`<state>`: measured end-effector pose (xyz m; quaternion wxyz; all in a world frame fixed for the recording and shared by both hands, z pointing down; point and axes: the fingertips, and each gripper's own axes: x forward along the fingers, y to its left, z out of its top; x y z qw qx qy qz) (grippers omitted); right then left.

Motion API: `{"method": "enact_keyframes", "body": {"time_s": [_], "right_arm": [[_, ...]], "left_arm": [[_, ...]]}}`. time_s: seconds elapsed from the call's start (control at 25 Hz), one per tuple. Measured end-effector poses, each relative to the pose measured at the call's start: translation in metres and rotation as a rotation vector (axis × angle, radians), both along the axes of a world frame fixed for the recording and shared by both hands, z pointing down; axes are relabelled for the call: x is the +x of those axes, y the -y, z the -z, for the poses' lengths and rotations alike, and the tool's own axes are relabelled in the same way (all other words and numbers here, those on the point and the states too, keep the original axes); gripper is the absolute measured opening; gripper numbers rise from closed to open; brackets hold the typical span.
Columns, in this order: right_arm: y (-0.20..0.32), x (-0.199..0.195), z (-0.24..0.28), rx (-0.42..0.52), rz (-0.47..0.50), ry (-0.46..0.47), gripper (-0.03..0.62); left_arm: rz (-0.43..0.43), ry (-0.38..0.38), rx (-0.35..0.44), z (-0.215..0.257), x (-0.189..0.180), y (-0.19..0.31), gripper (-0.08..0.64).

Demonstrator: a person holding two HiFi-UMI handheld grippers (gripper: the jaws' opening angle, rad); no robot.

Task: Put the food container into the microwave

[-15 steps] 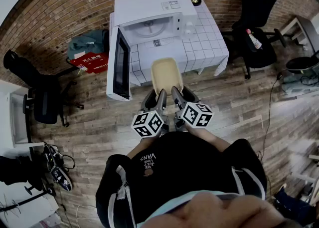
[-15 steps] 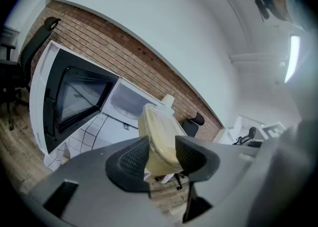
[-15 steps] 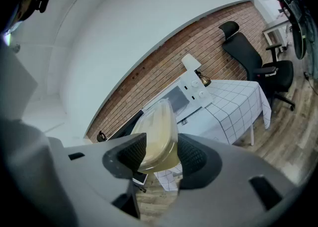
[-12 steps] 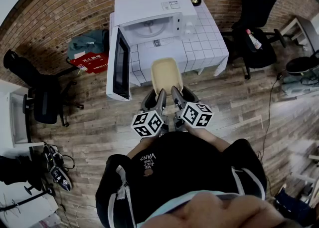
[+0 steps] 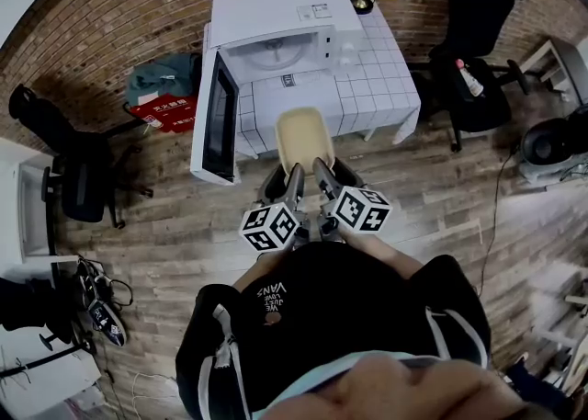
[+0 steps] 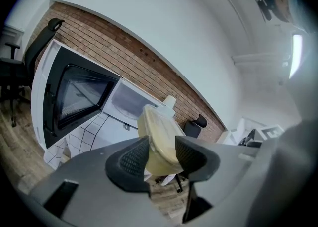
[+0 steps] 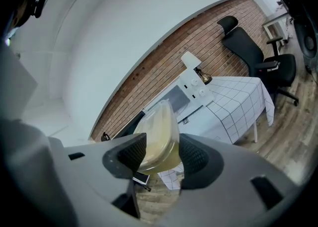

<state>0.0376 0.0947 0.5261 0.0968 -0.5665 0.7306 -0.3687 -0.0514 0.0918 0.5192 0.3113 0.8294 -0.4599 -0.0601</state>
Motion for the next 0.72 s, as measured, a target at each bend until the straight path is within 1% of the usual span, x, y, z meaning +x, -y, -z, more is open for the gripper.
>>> {"method": "enact_keyframes", "body": {"time_s": [0.32,0.72], "right_arm": [[0.004,0.021,-0.003,-0.004,0.046,0.000,0.189],[0.005,0.047,-0.014,-0.015,0.125,0.000,0.189]], "left_arm": [[0.044,-0.003,-0.007,-0.003,0.021,0.000,0.172],[0.134,-0.012,-0.021,-0.015,0.046,-0.008,0.171]]}}
